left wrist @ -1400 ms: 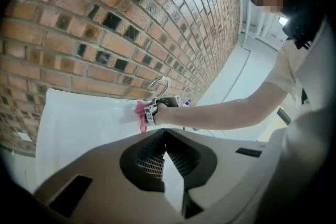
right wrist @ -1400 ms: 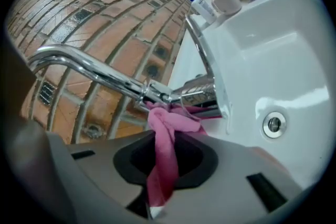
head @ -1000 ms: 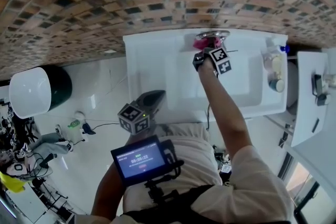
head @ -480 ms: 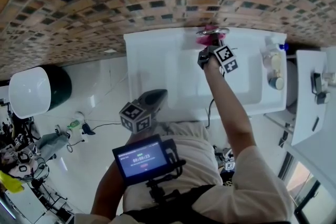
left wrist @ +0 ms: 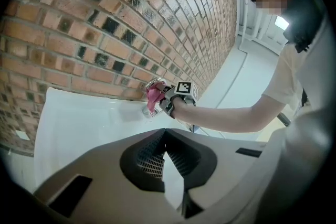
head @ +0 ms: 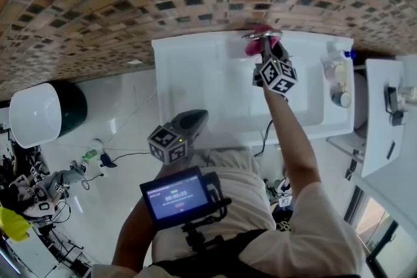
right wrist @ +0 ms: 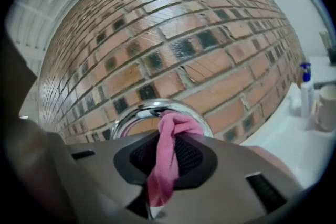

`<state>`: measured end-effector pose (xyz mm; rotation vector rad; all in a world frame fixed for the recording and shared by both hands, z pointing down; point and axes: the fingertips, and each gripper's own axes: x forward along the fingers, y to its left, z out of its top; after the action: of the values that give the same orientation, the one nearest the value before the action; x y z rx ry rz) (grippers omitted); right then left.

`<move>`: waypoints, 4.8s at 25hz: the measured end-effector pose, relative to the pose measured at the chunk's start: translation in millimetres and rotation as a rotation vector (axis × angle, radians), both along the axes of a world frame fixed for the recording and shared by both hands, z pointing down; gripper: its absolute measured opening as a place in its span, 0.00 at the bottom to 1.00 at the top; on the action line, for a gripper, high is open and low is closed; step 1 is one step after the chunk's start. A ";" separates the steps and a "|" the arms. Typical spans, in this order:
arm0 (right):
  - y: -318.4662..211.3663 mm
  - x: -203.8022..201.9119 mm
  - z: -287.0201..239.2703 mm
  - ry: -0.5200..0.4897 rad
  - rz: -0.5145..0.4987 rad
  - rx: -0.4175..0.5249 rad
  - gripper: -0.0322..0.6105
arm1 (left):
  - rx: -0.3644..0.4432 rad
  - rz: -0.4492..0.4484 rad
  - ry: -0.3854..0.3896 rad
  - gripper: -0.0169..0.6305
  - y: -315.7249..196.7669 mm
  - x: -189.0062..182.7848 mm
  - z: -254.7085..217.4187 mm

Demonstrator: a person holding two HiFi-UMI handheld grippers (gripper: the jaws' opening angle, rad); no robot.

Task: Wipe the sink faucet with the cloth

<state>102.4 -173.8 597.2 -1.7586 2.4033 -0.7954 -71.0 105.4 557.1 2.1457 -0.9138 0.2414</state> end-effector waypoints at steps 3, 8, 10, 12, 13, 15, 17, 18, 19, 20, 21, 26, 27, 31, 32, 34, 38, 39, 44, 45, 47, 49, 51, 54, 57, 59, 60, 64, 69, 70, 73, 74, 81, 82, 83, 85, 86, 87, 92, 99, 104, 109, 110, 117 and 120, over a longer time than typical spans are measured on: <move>5.1 -7.3 -7.1 0.139 -0.064 0.054 0.16 | 0.000 0.007 0.003 0.03 3.1 2.6 1.2; 11.4 -39.5 -13.9 0.405 -0.201 0.155 0.15 | -0.002 0.025 0.008 0.03 8.5 9.0 2.6; 13.9 -49.2 -8.5 0.524 -0.275 0.187 0.15 | -0.005 0.036 0.010 0.03 11.4 13.0 3.0; 17.0 -55.3 -3.7 0.610 -0.347 0.219 0.15 | -0.004 0.046 0.008 0.03 13.1 15.9 3.1; 19.7 -58.4 -1.0 0.642 -0.379 0.237 0.15 | -0.005 0.047 0.006 0.03 13.8 16.3 3.4; 27.9 -65.0 6.9 0.708 -0.433 0.279 0.15 | -0.011 0.045 0.001 0.03 15.3 16.4 4.3; 34.7 -67.8 14.3 0.776 -0.456 0.309 0.15 | -0.012 0.044 -0.001 0.03 15.6 17.3 4.5; 35.5 -67.7 16.7 0.800 -0.453 0.315 0.15 | -0.011 0.044 -0.001 0.03 15.2 18.0 4.3; 35.4 -67.8 18.7 0.816 -0.447 0.315 0.15 | -0.011 0.044 -0.002 0.03 14.5 18.6 4.2; 35.7 -69.1 22.4 0.827 -0.447 0.308 0.15 | -0.011 0.045 -0.003 0.03 14.0 19.1 4.5; 38.6 -73.0 29.1 0.839 -0.465 0.299 0.15 | -0.012 0.047 -0.005 0.03 13.8 19.8 5.1; 104.0 -130.3 52.3 0.919 -0.832 0.365 0.15 | -0.018 0.062 -0.012 0.03 10.6 29.0 5.7; 112.2 -133.7 45.2 0.883 -0.849 0.371 0.15 | -0.017 0.064 -0.011 0.03 9.2 31.7 4.7; 100.7 -82.5 -12.9 0.699 -0.712 0.362 0.15 | -0.014 0.066 -0.002 0.03 5.5 38.4 3.4; 90.2 -58.5 -28.2 0.658 -0.652 0.345 0.15 | -0.015 0.065 -0.003 0.03 4.8 37.4 4.3; 66.6 -7.0 -52.4 0.629 -0.554 0.286 0.15 | -0.018 0.060 -0.003 0.03 3.3 34.1 6.7; 17.7 59.2 -57.1 0.806 -0.559 0.175 0.15 | -0.023 0.048 -0.008 0.03 -1.7 29.7 9.6; 6.2 64.8 -48.2 0.896 -0.603 0.163 0.15 | -0.026 0.047 -0.009 0.03 -2.9 30.2 9.6; -25.7 69.5 32.0 1.253 -0.934 0.084 0.15 | -0.032 0.042 0.015 0.03 -8.3 38.5 8.5; -27.8 68.4 48.5 1.286 -0.992 0.068 0.15 | -0.033 0.044 0.013 0.03 -8.2 39.0 8.3; -29.6 64.7 72.0 1.335 -1.087 0.042 0.15 | -0.034 0.042 0.007 0.03 -7.9 37.9 8.4; -29.6 62.9 88.2 1.380 -1.159 0.020 0.15 | -0.036 0.032 0.002 0.03 -8.7 33.8 9.5; -28.6 62.6 103.4 1.416 -1.213 0.021 0.15 | -0.040 0.016 0.001 0.03 -9.5 28.4 11.4; -25.5 58.0 99.8 1.411 -1.237 0.055 0.15 | -0.044 0.004 0.004 0.03 -9.7 24.1 12.7; -20.8 50.5 80.0 1.382 -1.223 0.109 0.15 | -0.039 0.001 0.009 0.03 -11.5 22.6 12.2; -20.8 48.5 68.6 1.381 -1.186 0.145 0.15 | -0.037 -0.002 0.015 0.03 -13.4 21.7 12.1; -21.0 50.4 66.2 1.383 -1.173 0.158 0.15 | -0.037 -0.004 0.017 0.03 -14.2 21.8 11.8; -16.7 52.2 45.6 1.403 -1.162 0.230 0.15 | -0.033 0.005 0.028 0.03 -15.1 26.0 10.6; -4.9 54.5 9.4 1.460 -1.171 0.302 0.15 | -0.021 0.022 0.029 0.03 -13.2 29.4 9.1; -2.5 54.7 2.8 1.462 -1.171 0.307 0.15 | -0.022 0.022 0.029 0.03 -13.1 29.4 8.5; 7.9 44.5 -26.8 1.426 -1.166 0.316 0.15 | -0.024 0.023 0.030 0.03 -11.4 29.5 6.7; 12.4 40.7 -34.8 1.408 -1.176 0.313 0.15 | -0.022 0.025 0.031 0.03 -10.5 30.0 6.4; 28.3 7.2 -57.5 1.185 -1.228 0.127 0.15 | -0.003 0.044 0.048 0.03 -5.9 38.5 2.6; 24.5 2.8 -61.0 1.153 -1.210 0.100 0.15 | -0.002 0.046 0.051 0.03 -5.4 40.2 1.8; 19.7 -1.6 -65.3 1.112 -1.184 0.076 0.15 | 0.000 0.049 0.054 0.03 -4.7 41.9 1.2; 9.9 -8.3 -71.9 1.017 -1.136 0.022 0.15 | 0.008 0.055 0.057 0.03 -3.2 44.2 -0.4; 5.9 -9.5 -72.3 0.980 -1.124 -0.016 0.15 | 0.012 0.057 0.058 0.03 -2.4 44.6 -1.5; 2.6 -10.5 -72.0 0.952 -1.117 -0.056 0.15 | 0.016 0.057 0.060 0.03 -1.6 44.3 -2.7; -2.5 -39.2 -74.1 0.792 -1.135 -0.228 0.15 | 0.027 0.020 0.070 0.03 0.5 31.6 -8.4; 0.5 -90.3 -50.3 0.911 -1.138 -0.412 0.15 | 0.054 -0.041 0.081 0.03 2.4 8.1 -18.1; 19.8 -113.5 -10.2 1.267 -1.166 -0.509 0.15 | 0.073 -0.095 0.079 0.03 6.9 -9.9 -24.0; 60.0 -147.9 24.3 1.622 -1.311 -0.467 0.15 | 0.064 -0.178 0.050 0.03 22.2 -38.4 -25.4; 78.7 -161.7 32.5 1.555 -1.363 -0.468 0.15 | 0.063 -0.198 0.051 0.03 27.1 -44.7 -25.6; 195.4 -223.8 -23.8 0.797 -1.265 -0.409 0.16 | 0.091 -0.271 0.139 0.03 49.1 -87.2 -27.0; 218.4 -208.5 -70.8 0.548 -1.062 -0.294 0.16 | 0.133 -0.225 0.159 0.03 55.8 -92.8 -39.9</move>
<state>-106.1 44.6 526.4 -0.6291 3.7953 -0.7929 -163.8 161.2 517.2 2.1239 -1.0917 -0.1033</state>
